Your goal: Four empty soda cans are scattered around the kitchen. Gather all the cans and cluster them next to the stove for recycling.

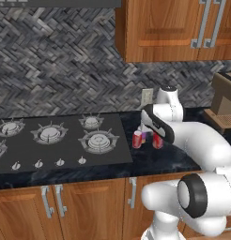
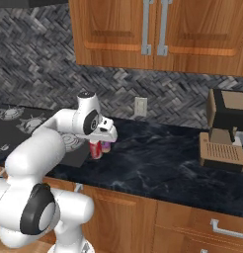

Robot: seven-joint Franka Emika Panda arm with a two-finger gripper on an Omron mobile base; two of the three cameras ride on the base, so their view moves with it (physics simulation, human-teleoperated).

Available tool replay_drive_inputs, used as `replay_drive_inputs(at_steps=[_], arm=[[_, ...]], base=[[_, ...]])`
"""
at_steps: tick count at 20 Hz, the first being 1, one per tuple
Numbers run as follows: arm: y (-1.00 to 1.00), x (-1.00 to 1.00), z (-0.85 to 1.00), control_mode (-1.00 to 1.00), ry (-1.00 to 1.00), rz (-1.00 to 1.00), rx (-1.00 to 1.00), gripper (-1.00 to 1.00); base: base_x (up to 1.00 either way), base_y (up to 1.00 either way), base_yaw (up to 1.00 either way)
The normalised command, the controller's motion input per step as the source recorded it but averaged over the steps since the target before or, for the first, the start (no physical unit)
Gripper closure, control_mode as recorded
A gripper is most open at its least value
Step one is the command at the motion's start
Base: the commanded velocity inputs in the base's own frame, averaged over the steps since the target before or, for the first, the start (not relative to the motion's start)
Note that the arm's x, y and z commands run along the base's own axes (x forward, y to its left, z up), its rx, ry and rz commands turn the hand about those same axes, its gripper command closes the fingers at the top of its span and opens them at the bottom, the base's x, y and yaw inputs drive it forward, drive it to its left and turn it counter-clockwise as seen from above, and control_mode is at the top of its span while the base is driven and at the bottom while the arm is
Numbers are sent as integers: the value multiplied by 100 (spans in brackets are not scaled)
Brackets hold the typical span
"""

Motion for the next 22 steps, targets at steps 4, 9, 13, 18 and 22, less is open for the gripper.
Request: replay_drive_inputs(at_steps=[4, 9, 13, 18, 22], arm=[[-9, 31, -19, -100, 2, 0, 0, 100], [-9, 32, -22, -100, 2, 0, 0, 100], [-8, 27, -24, -100, 1, 0, 0, 100], [0, 22, -26, -100, 0, 0, 0, 100], [0, 23, -24, -100, 0, 0, 0, 100]], base=[[0, 0, 0], [0, 0, 0], [0, 0, 0], [0, 0, 0], [0, 0, 0]])
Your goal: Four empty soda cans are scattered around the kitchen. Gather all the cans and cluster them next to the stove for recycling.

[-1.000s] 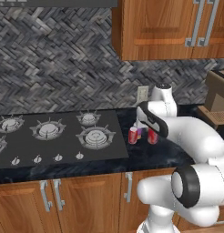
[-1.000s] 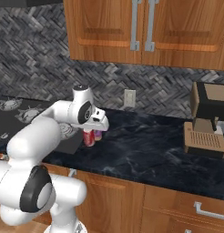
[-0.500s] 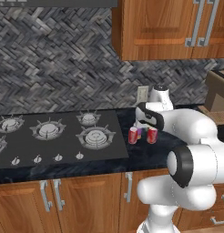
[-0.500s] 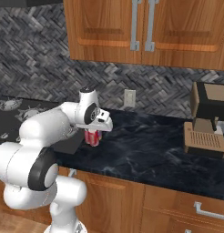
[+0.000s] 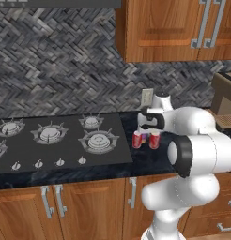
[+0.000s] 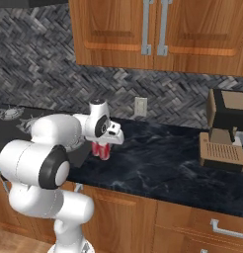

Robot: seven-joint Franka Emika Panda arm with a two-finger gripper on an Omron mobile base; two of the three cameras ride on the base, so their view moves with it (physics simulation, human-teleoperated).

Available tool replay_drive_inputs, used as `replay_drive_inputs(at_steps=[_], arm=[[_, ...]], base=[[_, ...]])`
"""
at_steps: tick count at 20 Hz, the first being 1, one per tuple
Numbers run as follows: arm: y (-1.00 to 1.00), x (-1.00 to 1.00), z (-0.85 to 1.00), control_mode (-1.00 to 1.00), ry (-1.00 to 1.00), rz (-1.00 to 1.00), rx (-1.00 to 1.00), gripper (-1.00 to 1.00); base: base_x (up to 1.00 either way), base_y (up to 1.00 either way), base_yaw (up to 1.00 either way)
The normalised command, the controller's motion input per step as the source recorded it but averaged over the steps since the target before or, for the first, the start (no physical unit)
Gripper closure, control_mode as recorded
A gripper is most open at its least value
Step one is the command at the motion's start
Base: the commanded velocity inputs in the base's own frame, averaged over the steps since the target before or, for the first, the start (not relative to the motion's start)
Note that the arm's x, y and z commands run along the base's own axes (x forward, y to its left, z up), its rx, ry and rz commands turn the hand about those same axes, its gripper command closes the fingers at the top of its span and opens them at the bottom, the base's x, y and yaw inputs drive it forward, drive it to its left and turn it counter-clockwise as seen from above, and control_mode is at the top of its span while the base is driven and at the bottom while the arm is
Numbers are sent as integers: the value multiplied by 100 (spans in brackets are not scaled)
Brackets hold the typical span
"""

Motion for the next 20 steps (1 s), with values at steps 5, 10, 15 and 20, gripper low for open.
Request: replay_drive_inputs(at_steps=[5, 10, 15, 20], arm=[[0, 20, -21, -100, 0, 0, 0, 100], [-1, 18, -20, -100, 0, 0, 1, 100], [-3, 16, -19, -100, 0, 0, 1, 100], [-2, 15, -19, -100, 0, 0, 1, 100]], base=[[0, 0, 0], [0, 0, 0], [0, 0, 0], [0, 0, 0]])
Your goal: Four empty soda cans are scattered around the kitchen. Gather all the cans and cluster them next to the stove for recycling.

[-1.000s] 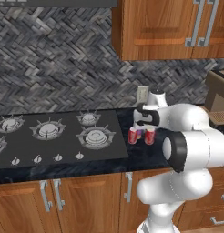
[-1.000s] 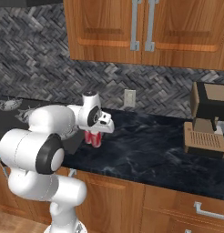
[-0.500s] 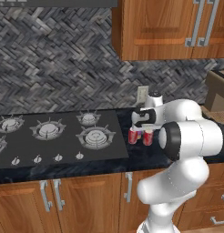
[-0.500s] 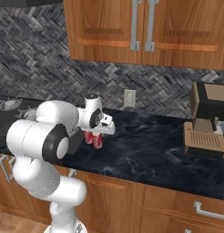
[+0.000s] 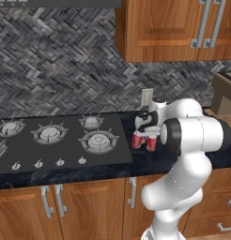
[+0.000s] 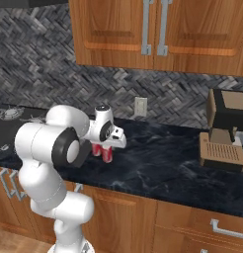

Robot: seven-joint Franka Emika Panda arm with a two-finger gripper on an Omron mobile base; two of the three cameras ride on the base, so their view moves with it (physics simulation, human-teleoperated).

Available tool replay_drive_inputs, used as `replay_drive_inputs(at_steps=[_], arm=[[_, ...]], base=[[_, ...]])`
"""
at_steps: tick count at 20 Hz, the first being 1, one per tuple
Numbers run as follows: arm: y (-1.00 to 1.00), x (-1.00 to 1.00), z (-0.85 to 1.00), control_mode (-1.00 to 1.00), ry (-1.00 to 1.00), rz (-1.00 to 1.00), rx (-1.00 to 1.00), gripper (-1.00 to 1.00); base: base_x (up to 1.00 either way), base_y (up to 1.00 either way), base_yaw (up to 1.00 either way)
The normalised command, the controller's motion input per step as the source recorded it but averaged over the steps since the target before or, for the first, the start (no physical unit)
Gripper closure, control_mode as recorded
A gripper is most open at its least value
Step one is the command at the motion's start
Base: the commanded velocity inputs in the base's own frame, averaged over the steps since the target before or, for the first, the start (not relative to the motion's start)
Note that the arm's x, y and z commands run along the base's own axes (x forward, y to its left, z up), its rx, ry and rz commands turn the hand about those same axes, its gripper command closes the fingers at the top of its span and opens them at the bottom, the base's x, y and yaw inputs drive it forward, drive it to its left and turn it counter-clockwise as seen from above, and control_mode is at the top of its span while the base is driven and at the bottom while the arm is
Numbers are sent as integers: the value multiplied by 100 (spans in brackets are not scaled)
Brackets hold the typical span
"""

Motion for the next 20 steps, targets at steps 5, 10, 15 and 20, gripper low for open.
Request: replay_drive_inputs(at_steps=[5, 10, 15, 20], arm=[[-1, 13, -19, -100, 0, 0, 1, 100], [0, 13, -18, -100, 0, 0, 0, 100], [0, 3, -14, -100, 0, 0, 0, 100], [0, -17, -23, -100, 2, 0, 1, -100]], base=[[0, 0, 0], [0, 0, 0], [0, 0, 0], [0, 0, 0]])
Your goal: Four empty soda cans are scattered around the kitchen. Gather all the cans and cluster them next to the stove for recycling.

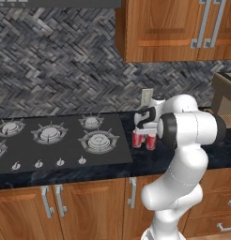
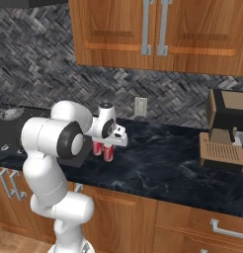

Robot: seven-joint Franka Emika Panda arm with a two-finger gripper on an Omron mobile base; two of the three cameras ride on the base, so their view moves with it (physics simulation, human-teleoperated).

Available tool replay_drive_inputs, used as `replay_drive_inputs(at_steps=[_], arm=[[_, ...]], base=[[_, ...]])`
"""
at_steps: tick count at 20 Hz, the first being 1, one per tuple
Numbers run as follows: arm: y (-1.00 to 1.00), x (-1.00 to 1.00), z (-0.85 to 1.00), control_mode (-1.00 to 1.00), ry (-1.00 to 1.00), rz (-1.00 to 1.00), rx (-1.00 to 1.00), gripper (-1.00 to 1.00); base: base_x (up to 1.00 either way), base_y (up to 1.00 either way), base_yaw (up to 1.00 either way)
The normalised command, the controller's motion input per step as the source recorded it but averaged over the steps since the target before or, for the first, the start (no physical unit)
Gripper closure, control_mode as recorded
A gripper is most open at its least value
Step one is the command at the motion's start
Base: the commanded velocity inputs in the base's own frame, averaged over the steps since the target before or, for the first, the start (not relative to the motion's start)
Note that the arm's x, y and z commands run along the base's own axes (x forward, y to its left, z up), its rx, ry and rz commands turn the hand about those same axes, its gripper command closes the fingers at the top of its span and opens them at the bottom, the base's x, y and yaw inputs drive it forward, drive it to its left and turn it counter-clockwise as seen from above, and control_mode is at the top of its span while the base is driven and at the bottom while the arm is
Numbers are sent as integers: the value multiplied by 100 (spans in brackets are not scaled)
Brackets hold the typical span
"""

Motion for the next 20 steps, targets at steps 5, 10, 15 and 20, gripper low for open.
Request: replay_drive_inputs(at_steps=[5, 10, 15, 20], arm=[[-5, -43, -26, -100, 2, 0, 3, -100], [-6, -18, -1, -100, -1, 0, 1, -100], [-1, -7, 22, -100, -3, 0, 0, -100], [0, 0, 31, -100, -2, 0, 0, -100]], base=[[0, 0, 0], [0, 0, 0], [0, 0, 0], [0, 0, 0]])
